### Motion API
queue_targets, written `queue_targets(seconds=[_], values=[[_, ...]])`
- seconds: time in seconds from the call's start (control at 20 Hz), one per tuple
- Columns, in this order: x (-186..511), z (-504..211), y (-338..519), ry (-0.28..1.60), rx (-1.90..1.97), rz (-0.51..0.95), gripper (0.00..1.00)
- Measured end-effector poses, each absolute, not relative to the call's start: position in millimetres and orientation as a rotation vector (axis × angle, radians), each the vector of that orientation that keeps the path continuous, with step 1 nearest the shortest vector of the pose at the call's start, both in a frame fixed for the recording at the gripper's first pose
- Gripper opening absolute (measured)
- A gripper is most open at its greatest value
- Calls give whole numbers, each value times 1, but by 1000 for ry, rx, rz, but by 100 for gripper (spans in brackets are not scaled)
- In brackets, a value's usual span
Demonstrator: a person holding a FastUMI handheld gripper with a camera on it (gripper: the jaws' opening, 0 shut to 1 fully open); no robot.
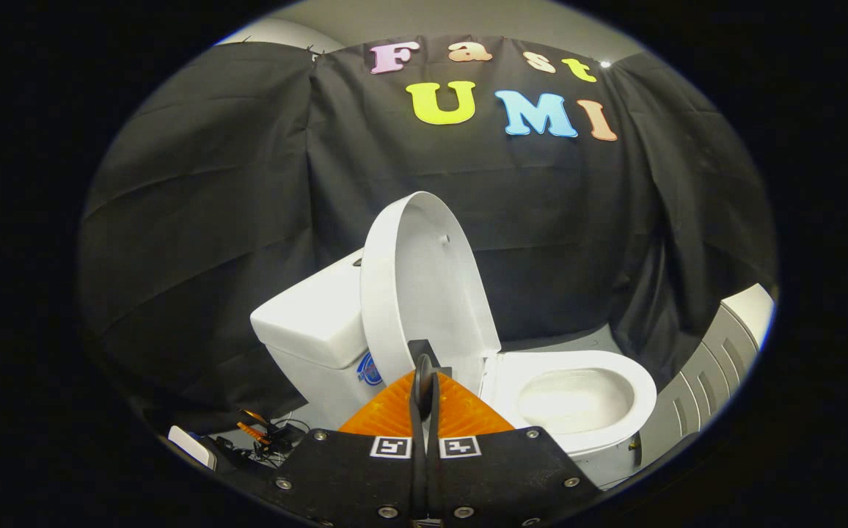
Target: Open the toilet lid.
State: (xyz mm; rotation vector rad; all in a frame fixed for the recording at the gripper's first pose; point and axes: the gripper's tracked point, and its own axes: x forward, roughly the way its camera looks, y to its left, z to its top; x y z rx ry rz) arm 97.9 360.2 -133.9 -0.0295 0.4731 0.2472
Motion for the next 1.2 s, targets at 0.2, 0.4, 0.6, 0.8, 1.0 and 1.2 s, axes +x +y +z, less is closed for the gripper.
queue_targets(seconds=[0.2,0.4,0.6,0.8,1.0,1.2], values=[[99,-132,362,447,-113,237,0],[103,-133,357,427,-95,253,0],[97,-132,365,433,-64,334,21],[99,-115,353,378,-78,298,75],[95,-109,350,377,-59,287,95],[87,-92,348,329,-65,303,95]])
